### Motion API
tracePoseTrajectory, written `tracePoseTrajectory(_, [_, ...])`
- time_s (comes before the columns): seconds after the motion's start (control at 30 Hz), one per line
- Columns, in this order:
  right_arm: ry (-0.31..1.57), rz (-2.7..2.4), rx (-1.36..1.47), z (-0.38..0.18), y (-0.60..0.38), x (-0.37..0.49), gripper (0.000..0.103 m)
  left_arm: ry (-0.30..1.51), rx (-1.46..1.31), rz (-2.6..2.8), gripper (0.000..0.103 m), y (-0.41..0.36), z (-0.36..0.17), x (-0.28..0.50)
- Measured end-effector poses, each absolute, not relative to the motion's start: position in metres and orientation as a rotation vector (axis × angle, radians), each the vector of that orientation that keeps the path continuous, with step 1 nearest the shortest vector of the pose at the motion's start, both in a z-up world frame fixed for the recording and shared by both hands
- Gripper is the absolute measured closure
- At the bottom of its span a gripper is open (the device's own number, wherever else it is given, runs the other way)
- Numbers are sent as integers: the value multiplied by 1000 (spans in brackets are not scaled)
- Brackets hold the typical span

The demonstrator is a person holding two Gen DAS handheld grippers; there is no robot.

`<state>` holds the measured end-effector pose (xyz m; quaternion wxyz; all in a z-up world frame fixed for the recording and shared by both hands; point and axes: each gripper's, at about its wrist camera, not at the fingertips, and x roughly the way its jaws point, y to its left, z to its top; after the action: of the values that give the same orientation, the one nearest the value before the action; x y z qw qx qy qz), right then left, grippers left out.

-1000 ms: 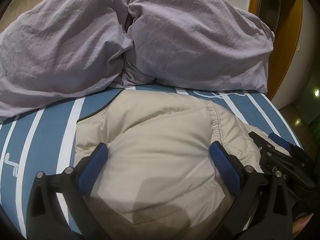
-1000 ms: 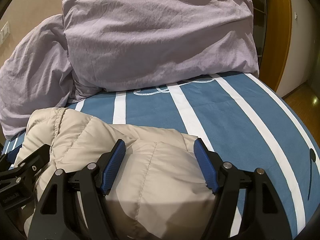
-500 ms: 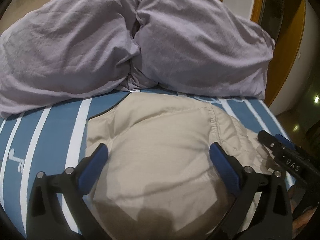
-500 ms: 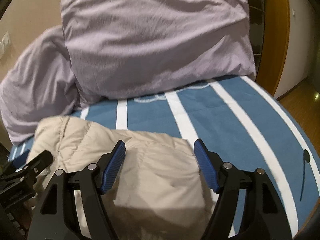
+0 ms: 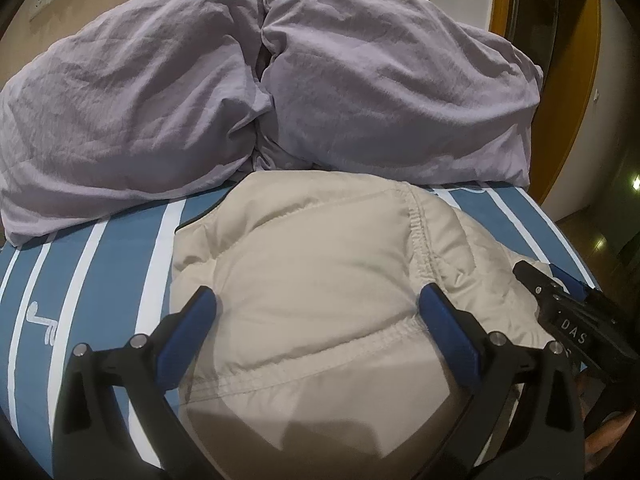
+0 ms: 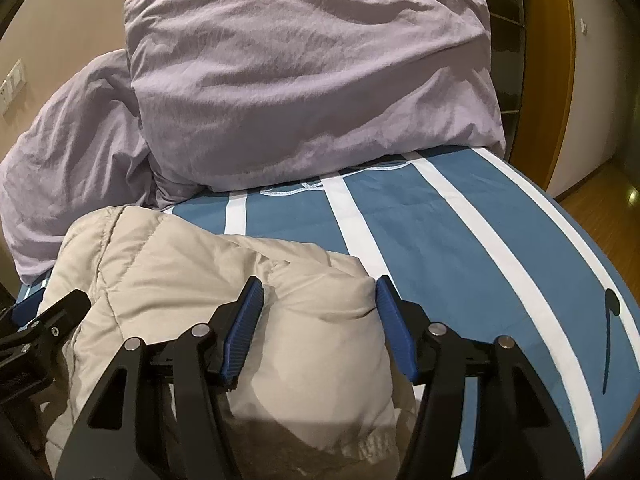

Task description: Fold large clothes

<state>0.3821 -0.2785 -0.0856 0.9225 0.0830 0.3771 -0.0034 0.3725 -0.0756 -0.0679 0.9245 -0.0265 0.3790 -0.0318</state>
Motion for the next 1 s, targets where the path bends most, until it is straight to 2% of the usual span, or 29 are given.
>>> tracePoseTrajectory(1.0, [793,-33,164,-108,-274,399,42,782,-67,-67,2,-77,-80,384])
